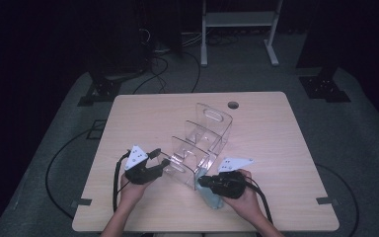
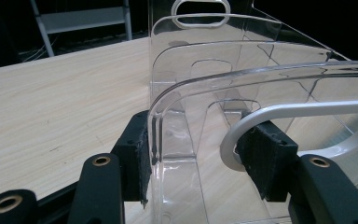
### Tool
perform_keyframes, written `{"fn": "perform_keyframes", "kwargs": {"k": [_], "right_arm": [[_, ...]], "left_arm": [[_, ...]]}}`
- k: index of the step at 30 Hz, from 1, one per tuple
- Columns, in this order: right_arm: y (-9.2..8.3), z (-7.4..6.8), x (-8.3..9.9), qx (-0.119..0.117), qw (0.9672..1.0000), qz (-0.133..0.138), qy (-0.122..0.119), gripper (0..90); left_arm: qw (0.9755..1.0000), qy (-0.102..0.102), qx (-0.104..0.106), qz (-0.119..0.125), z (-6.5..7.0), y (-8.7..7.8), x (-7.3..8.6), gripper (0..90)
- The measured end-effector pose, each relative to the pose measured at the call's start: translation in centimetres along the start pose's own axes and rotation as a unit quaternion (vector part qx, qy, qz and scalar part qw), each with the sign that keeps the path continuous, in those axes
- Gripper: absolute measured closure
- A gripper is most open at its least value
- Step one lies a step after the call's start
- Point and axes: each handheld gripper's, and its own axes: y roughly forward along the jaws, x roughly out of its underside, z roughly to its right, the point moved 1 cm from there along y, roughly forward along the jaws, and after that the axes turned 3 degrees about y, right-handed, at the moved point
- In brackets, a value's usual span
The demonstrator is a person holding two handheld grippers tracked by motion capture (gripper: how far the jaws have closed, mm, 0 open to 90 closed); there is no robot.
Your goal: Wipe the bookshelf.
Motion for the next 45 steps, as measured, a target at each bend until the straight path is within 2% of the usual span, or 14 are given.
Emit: {"fn": "perform_keyframes", "kwargs": {"k": [1,2,4,8,10,14,16,18,24,29,38,41,45], "right_arm": [[0.2,-0.4,0.1,-0.008,0.9999,-0.002,-0.005,82.6],[0.4,-0.9,0.1,-0.007,0.9999,-0.007,-0.014,82.6],[0.4,-0.9,0.0,-0.001,0.9997,-0.009,-0.021,82.6],[0.0,0.3,-0.1,0.014,0.9999,0.000,0.002,82.7],[0.0,0.5,0.0,0.016,0.9998,0.002,0.009,82.6],[0.3,-0.8,-0.1,0.001,1.0000,-0.004,-0.004,82.6],[0.3,-1.0,-0.2,0.005,0.9999,-0.005,-0.011,82.7],[0.3,-0.6,-0.2,0.001,1.0000,-0.002,-0.001,82.7],[-0.1,0.2,-0.2,0.022,0.9997,0.003,0.007,82.7],[-0.4,0.9,-0.3,0.030,0.9994,0.006,0.018,82.7],[-1.2,2.6,-0.3,0.057,0.9973,0.016,0.043,82.7],[-1.5,2.7,-0.3,0.057,0.9969,0.017,0.051,82.7],[-1.5,2.3,-0.3,0.051,0.9974,0.011,0.049,82.7]], "left_arm": [[1.0000,0.000,0.000,0.000,0.0,0.0,0.0,46.5],[1.0000,0.000,-0.001,0.001,-0.1,0.0,0.0,46.5],[1.0000,-0.001,-0.001,0.000,-0.1,0.0,0.0,46.5],[1.0000,0.000,0.000,0.001,-0.1,0.0,0.0,46.5],[1.0000,-0.001,0.001,0.001,-0.1,0.0,0.0,46.5],[1.0000,-0.002,-0.001,0.001,-0.1,0.0,0.0,46.5],[1.0000,-0.004,0.000,0.000,-0.2,-0.1,0.0,46.5],[1.0000,-0.005,0.003,0.001,-0.2,-0.1,0.0,46.2],[0.9998,-0.007,0.018,0.002,-0.1,-0.1,0.0,44.8],[0.9995,-0.005,0.032,0.003,-0.1,-0.1,0.0,44.8],[0.9987,0.013,0.050,0.002,0.4,0.1,0.0,50.1],[0.9988,0.013,0.046,0.003,0.4,0.1,0.0,53.7],[0.9988,0.011,0.047,-0.001,0.4,0.1,-0.1,54.8]]}}
